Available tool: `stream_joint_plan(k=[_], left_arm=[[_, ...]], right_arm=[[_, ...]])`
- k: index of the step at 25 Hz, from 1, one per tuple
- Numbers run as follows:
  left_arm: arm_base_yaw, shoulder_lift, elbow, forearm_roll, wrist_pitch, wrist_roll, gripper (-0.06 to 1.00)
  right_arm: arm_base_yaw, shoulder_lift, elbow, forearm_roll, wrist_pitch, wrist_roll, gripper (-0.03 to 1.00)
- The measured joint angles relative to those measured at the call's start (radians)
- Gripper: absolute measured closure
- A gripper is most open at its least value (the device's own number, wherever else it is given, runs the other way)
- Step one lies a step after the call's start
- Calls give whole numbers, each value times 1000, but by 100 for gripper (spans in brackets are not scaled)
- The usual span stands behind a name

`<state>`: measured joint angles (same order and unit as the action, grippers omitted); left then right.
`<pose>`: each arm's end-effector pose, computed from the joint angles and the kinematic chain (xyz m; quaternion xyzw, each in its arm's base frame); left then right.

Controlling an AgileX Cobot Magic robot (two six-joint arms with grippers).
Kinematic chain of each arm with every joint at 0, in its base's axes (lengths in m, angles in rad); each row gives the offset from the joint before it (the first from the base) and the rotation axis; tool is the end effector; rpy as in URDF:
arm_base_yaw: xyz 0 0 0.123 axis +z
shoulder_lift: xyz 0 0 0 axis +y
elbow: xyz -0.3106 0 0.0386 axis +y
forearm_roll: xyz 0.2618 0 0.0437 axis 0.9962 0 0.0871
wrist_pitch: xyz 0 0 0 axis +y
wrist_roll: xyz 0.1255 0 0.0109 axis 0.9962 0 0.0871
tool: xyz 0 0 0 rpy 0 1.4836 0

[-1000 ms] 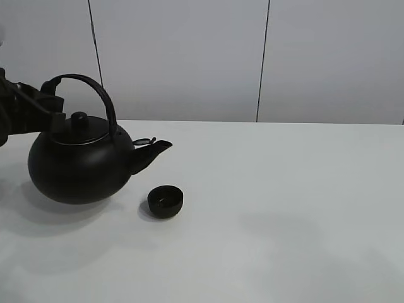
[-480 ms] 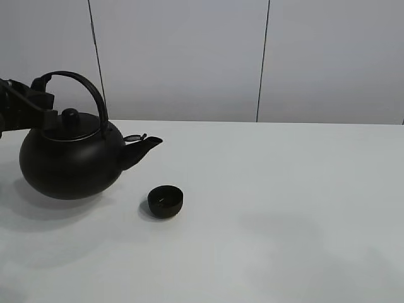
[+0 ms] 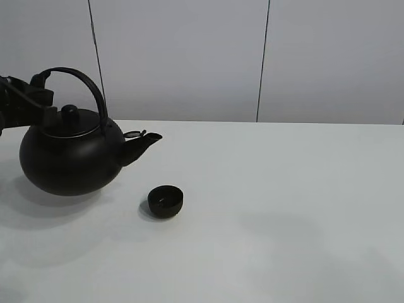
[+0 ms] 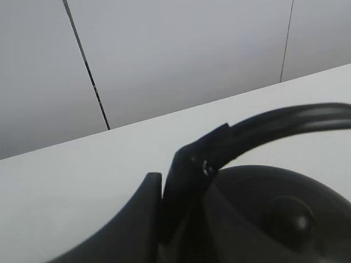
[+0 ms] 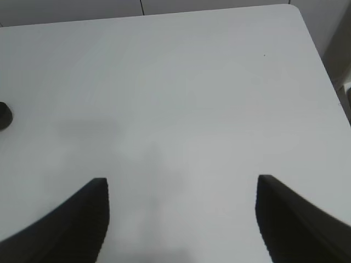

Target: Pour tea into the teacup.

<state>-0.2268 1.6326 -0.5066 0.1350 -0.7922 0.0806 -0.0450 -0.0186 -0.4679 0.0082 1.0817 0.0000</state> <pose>0.3200 -0.0862 0.1819 0.1866 0.7674 -0.0535 0.6111 0.0098 0.0005 0.2555 0.0192 0.8619 -0.0073 0.5067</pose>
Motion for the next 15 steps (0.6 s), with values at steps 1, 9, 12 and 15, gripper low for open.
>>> stream_joint_plan(k=[1, 9, 12, 15], left_arm=[[0, 0, 0, 0, 0, 0, 82], [0, 1, 0, 0, 0, 0, 82], [0, 1, 0, 0, 0, -4, 82], [0, 1, 0, 0, 0, -17, 82]], right_arm=[[0, 0, 0, 0, 0, 0, 45], [0, 0, 0, 0, 0, 0, 45], [0, 0, 0, 0, 0, 0, 45], [0, 0, 0, 0, 0, 0, 45]])
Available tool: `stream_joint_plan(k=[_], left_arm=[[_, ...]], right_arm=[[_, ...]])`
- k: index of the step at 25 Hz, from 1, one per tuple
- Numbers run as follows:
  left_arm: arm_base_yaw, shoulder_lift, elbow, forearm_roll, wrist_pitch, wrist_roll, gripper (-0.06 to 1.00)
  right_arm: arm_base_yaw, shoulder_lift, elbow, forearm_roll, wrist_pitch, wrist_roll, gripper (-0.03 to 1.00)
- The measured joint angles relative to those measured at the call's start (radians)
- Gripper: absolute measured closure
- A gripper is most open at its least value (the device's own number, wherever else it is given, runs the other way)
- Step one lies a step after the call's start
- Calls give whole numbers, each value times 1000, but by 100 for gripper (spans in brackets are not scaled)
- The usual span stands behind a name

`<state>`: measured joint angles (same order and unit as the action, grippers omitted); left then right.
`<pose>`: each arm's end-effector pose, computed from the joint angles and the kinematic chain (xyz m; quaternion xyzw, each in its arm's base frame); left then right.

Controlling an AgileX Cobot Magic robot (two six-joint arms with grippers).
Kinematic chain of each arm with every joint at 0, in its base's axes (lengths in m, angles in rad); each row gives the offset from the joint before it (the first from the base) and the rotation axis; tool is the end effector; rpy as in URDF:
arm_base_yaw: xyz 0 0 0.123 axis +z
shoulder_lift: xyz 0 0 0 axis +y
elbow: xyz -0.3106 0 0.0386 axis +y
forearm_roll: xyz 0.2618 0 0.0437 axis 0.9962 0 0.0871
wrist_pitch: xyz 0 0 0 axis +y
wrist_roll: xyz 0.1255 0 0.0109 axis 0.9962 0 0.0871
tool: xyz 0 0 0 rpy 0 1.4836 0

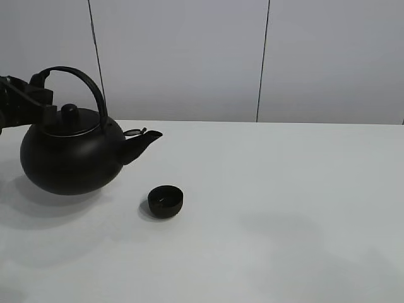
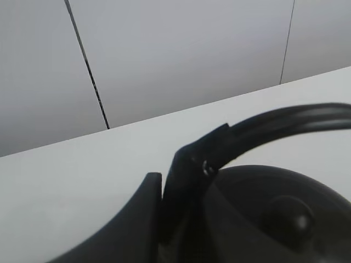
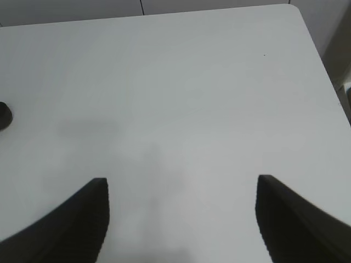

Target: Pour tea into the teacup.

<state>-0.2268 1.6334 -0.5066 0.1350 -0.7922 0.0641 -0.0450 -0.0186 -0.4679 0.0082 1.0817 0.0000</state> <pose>0.3201 -0.0862 0.1816 0.1803 0.7691 -0.0586 0.6103 0.0098 0.0005 0.2555 0.0192 0.8619 -0.0073 0.5067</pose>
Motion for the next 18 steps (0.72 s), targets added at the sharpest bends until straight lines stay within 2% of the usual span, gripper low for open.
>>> stream_joint_plan(k=[11, 18], left_arm=[[0, 0, 0, 1, 0, -2, 82], [0, 0, 0, 1, 1, 73, 82]], right_arm=[[0, 0, 0, 0, 0, 0, 45], [0, 0, 0, 0, -1, 0, 45]])
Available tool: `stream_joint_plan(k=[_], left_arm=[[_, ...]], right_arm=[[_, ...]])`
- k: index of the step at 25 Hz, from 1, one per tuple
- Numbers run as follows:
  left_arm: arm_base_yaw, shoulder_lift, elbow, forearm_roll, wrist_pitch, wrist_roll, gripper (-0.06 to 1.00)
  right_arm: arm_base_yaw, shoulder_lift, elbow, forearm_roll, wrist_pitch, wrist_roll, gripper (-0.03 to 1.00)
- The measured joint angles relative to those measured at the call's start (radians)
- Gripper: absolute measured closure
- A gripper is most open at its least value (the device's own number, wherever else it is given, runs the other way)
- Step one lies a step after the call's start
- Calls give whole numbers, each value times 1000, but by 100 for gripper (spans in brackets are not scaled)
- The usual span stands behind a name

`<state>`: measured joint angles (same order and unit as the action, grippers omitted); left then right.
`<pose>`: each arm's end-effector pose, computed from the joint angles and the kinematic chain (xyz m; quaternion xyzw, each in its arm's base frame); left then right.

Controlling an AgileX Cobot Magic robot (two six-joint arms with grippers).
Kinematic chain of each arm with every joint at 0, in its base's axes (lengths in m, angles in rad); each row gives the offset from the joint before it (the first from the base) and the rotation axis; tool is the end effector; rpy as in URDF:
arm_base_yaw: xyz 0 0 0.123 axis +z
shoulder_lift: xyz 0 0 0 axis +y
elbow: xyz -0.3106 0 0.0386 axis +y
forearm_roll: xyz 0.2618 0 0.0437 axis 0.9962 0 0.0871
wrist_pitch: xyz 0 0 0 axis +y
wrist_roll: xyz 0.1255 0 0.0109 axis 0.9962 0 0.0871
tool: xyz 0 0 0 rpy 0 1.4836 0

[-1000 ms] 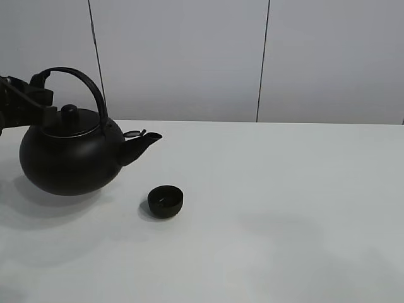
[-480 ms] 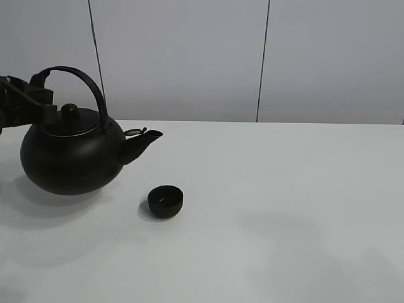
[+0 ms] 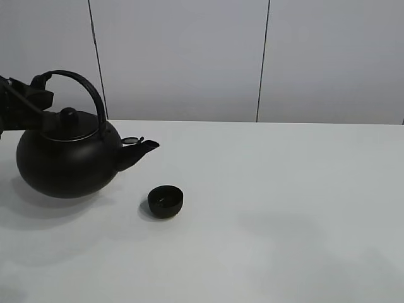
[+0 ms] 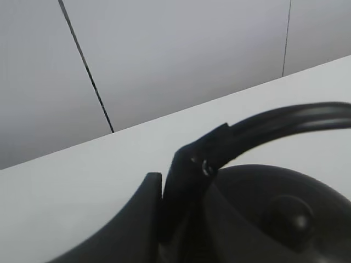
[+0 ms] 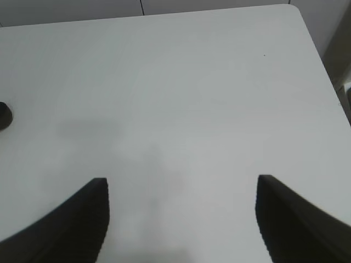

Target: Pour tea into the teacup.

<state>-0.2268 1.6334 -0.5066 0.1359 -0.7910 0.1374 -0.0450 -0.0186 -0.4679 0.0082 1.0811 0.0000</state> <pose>0.3200 -0.0863 0.1814 0.2088 0.7623 -0.0362 0.6116 0.0098 0.0005 0.2556 0.0192 0.8617 -0.0073 0.5070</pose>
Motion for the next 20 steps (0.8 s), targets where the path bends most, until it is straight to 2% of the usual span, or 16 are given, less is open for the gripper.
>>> stream_joint_plan(k=[9, 20], left_arm=[[0, 0, 0, 0, 32, 66, 82], [0, 0, 0, -19, 36, 75, 82]], right_arm=[[0, 0, 0, 0, 0, 0, 45], [0, 0, 0, 0, 0, 0, 45]])
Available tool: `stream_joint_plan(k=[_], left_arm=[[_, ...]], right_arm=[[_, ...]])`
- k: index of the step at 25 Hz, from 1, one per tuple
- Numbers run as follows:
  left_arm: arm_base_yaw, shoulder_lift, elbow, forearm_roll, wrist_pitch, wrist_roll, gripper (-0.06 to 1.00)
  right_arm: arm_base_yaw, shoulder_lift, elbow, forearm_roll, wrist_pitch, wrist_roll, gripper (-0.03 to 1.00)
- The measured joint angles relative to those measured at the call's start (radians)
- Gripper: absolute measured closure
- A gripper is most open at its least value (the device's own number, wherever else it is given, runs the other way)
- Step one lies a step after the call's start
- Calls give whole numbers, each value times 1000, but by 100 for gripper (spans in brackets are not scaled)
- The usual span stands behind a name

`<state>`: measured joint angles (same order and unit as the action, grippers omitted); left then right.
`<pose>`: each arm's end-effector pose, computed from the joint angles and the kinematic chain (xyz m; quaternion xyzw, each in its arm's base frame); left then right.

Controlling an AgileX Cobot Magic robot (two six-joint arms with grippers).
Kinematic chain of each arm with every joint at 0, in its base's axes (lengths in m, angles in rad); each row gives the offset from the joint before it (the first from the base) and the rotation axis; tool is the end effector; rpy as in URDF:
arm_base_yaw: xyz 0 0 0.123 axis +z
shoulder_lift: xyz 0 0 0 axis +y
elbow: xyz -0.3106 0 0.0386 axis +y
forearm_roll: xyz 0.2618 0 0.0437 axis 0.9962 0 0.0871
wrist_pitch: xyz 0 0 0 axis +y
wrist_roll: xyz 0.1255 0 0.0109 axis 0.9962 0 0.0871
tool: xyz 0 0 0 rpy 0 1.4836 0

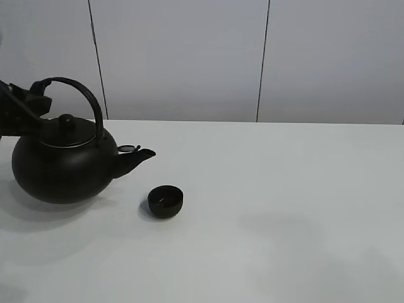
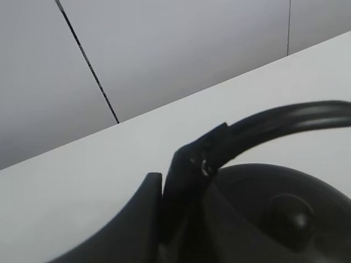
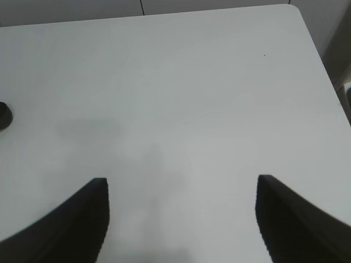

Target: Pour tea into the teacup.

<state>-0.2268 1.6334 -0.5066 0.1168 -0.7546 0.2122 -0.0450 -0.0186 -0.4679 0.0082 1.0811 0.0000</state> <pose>0.3195 -0.0841 0.1771 0.2306 0.7672 -0.0109 0.5984 0.0098 0.0005 0.2556 0.0192 0.8617 -0.0073 0.5070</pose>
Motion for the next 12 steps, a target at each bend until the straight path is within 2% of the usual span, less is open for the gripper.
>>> stream_joint_plan(k=[5, 12], left_arm=[[-22, 0, 0, -57, 10, 0, 82], [-41, 0, -1, -64, 30, 1, 82]], right_arm=[[0, 0, 0, 0, 0, 0, 45], [0, 0, 0, 0, 1, 0, 45]])
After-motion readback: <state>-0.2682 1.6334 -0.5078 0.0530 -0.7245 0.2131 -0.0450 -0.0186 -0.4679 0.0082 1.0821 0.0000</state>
